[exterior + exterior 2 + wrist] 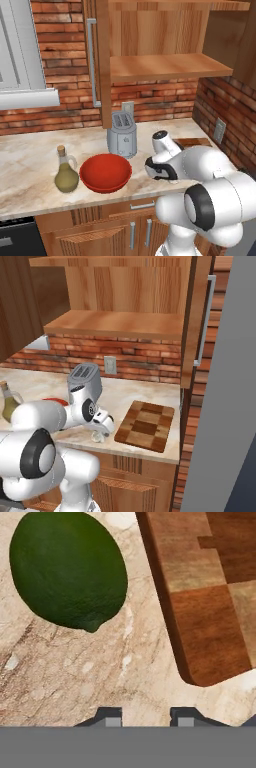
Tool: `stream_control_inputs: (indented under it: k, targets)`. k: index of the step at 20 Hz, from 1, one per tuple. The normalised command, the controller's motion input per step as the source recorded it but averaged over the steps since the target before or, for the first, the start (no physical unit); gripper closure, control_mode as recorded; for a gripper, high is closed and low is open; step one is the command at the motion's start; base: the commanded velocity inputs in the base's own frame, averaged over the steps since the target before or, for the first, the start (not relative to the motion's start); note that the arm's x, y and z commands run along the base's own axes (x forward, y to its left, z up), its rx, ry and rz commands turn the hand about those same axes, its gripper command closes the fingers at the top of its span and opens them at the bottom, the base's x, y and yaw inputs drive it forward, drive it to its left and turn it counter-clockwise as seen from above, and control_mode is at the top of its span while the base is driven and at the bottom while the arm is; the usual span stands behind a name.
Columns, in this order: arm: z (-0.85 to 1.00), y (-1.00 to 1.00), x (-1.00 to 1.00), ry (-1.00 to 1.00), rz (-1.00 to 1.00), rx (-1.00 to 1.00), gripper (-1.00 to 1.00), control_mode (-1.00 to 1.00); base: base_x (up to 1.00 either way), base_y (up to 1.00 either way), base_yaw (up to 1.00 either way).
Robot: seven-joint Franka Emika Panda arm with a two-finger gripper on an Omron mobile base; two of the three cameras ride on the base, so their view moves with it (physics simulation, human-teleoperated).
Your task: Open the cabinet. Place the bowl and condiment on the counter. Then place the lime and garlic on the cutting board.
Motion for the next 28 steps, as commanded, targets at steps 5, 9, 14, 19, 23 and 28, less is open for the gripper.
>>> stream_control_inputs:
  k: [5, 9, 14, 19, 23, 28]
  targets:
    - [0.07, -0.08, 0.01, -0.01, -0.08, 0.00, 1.00, -1.00, 0.00, 0.00, 0.00]
    - [0.30, -0.01, 0.02, -0.01, -0.10, 0.00, 1.00, -1.00, 0.00, 0.00, 0.00]
    - [0.53, 0.00, 0.03, -0.01, -0.10, 0.01, 1.00, -1.00, 0.00, 0.00, 0.00]
    - [0.26, -0.18, 0.17, 0.00, -0.10, 0.00, 1.00, -1.00, 0.00, 0.00, 0.00]
    - [0.02, -0.48, 0.45, 0.00, -0.12, 0.00, 1.00, -1.00, 0.00, 0.00, 0.00]
    - [0.00, -0.59, 0.62, 0.00, -0.10, 0.01, 1.00, -1.00, 0.00, 0.00, 0.00]
